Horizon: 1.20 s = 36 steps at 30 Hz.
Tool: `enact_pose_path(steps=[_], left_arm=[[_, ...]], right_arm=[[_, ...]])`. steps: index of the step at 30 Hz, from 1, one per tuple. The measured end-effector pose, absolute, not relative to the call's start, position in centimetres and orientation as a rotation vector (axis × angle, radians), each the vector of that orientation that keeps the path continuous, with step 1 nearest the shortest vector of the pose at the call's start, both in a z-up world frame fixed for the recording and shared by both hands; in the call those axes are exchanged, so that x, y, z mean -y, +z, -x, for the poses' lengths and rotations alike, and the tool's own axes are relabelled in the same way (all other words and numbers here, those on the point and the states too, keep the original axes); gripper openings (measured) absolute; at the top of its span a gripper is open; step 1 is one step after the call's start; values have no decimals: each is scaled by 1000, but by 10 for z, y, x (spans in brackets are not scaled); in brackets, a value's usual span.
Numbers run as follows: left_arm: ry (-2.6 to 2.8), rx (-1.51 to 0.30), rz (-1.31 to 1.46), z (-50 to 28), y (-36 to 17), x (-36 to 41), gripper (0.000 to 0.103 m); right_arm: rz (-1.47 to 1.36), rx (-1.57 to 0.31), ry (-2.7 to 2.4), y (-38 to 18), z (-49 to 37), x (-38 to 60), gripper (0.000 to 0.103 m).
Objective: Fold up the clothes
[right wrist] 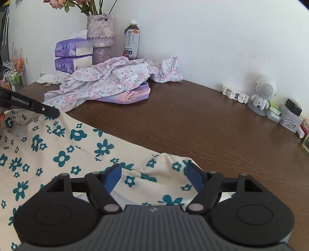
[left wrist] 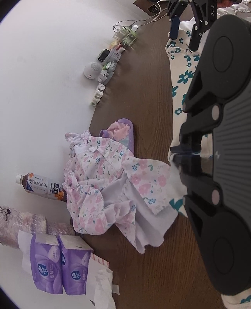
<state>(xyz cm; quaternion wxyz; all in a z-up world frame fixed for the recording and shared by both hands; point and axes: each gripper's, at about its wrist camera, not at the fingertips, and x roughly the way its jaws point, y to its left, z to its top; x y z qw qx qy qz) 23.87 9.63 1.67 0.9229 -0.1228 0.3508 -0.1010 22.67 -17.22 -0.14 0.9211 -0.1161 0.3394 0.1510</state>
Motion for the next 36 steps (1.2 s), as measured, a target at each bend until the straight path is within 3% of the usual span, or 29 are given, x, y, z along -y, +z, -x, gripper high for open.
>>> enact_pose_path(steps=[6, 10, 12, 15, 17, 18, 19, 20, 27, 30, 32, 34, 36], left_arm=[[-194, -731, 305, -243, 11, -106, 5], [-237, -748, 309, -236, 19, -105, 33], [-252, -759, 289, -229, 23, -103, 40], [-260, -766, 253, -223, 22, -100, 40], [-262, -767, 229, -220, 20, -99, 34], [-263, -768, 217, -219, 19, -98, 29], [-264, -768, 204, -218, 18, -97, 8], [-265, -769, 192, -216, 17, -96, 2], [-213, -733, 127, -220, 15, -91, 4], [-222, -756, 134, -214, 23, -92, 21], [-257, -740, 134, -197, 35, -91, 54], [-286, -712, 120, -176, 49, -90, 69], [-318, -677, 89, -147, 63, -87, 72]], right_arm=[[220, -725, 289, -18, -230, 176, 80], [207, -723, 290, -14, -228, 178, 81], [206, -701, 291, -7, -223, 179, 81], [186, -648, 306, 11, -207, 182, 81], [176, -614, 322, 21, -194, 183, 82], [174, -598, 334, 26, -186, 182, 83], [176, -583, 346, 29, -177, 181, 84], [177, -567, 358, 32, -168, 179, 86], [189, -530, 427, 33, -110, 167, 88], [196, -529, 424, 28, -91, 167, 88], [190, -537, 415, 23, -80, 171, 89], [166, -549, 408, 19, -71, 177, 89], [130, -561, 405, 14, -63, 184, 89]])
